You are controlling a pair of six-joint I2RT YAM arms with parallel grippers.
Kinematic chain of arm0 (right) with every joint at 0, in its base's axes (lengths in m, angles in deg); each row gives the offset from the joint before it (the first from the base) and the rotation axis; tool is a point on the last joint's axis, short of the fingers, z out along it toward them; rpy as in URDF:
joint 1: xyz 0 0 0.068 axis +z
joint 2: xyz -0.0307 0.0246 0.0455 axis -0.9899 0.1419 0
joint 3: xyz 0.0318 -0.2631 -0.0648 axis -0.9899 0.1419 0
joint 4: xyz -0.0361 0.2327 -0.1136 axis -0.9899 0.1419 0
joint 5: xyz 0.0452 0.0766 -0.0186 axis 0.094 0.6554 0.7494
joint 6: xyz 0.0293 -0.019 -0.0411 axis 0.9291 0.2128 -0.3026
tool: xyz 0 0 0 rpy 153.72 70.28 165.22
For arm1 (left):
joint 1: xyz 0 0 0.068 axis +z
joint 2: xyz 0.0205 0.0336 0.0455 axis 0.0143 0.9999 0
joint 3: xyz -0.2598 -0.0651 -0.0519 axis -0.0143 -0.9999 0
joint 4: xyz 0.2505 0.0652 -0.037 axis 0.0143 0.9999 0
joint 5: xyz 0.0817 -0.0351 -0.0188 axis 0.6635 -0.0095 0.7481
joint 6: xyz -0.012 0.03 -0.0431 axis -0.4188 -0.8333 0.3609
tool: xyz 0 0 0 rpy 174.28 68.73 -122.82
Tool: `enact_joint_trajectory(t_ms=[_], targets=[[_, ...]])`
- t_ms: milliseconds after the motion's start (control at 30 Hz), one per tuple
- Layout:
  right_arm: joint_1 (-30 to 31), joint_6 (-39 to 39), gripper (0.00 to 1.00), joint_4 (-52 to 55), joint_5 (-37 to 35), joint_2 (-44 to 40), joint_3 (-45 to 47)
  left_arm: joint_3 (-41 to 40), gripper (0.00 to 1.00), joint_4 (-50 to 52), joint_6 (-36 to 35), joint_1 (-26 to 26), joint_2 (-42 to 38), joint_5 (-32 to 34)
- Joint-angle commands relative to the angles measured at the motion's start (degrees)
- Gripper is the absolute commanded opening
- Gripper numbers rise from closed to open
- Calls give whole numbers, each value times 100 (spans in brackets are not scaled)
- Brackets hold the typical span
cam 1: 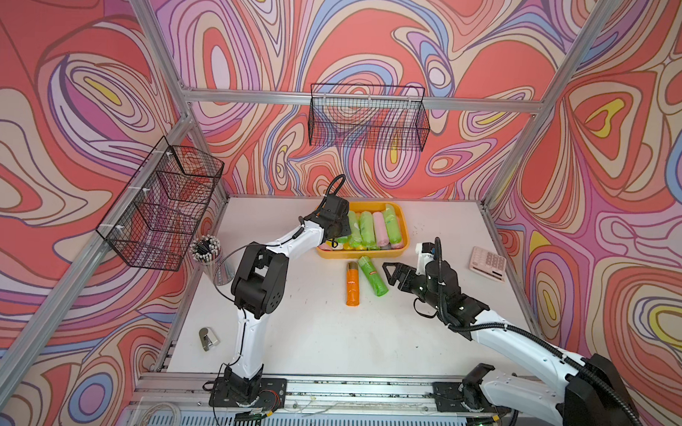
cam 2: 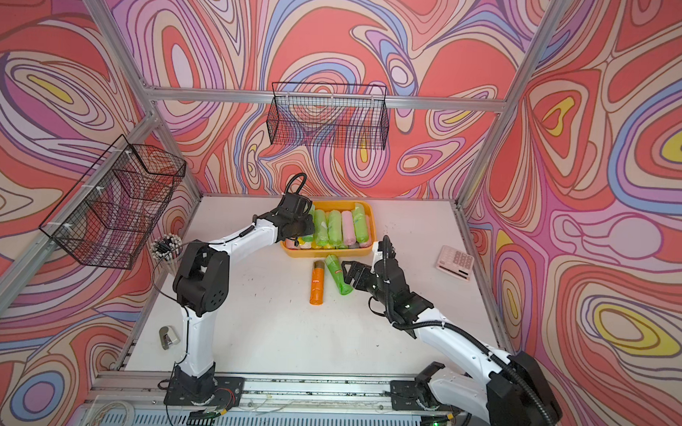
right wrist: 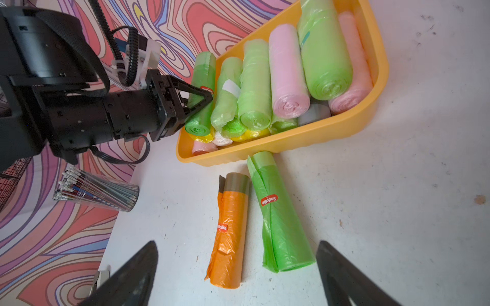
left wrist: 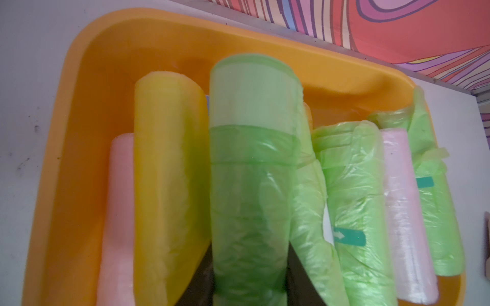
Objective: Put the roll of trash bags into the storage box
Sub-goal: Place the roll of trash bags in the storage box.
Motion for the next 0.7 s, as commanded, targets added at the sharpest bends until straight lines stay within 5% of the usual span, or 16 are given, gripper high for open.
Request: enact_joint_trajectory(t_ms=[0,233,467,667], targets=[[29,18,95,-105,35,31,134,289,7,74,28,62,126,-141],[30,-4,95,-137,37,122,188,429,9,142,-70,88,243,-254],[30,-36,95,-103,35,162,169,769,36,436,-251,89,355,-259],[29,-53,95,-46,17,171,157,616,49,360,-352,86,168,-463]])
